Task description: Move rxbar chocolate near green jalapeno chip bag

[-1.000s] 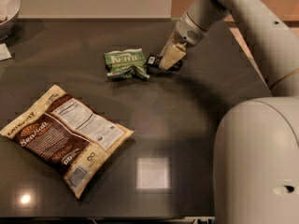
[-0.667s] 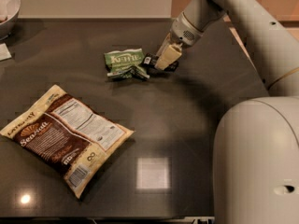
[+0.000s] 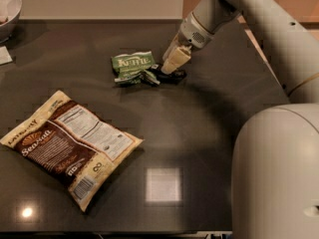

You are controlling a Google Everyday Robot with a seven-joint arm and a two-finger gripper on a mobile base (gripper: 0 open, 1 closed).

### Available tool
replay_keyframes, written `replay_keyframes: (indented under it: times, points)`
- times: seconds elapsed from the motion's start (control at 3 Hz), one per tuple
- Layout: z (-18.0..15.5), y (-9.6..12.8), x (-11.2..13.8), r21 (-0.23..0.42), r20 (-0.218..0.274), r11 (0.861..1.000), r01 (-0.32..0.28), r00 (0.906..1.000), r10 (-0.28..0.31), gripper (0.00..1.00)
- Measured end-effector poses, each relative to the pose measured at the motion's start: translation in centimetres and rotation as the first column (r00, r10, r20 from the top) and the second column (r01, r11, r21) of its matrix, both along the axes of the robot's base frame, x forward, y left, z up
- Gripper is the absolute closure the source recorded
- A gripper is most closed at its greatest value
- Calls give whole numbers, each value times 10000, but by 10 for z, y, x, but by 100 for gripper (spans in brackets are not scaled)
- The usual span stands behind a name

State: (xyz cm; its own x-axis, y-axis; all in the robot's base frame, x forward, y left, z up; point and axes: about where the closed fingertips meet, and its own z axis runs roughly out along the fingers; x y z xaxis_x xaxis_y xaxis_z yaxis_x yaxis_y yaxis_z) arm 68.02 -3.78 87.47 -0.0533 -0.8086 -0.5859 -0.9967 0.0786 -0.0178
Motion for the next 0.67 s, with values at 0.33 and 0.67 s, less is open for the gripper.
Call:
replay_keyframes:
  times: [0.33,0.67]
  points:
    - [-2,3,2,25,9,10000,1,10000,-1,0]
    - [-2,3,2,26,9,10000,1,10000,-1,0]
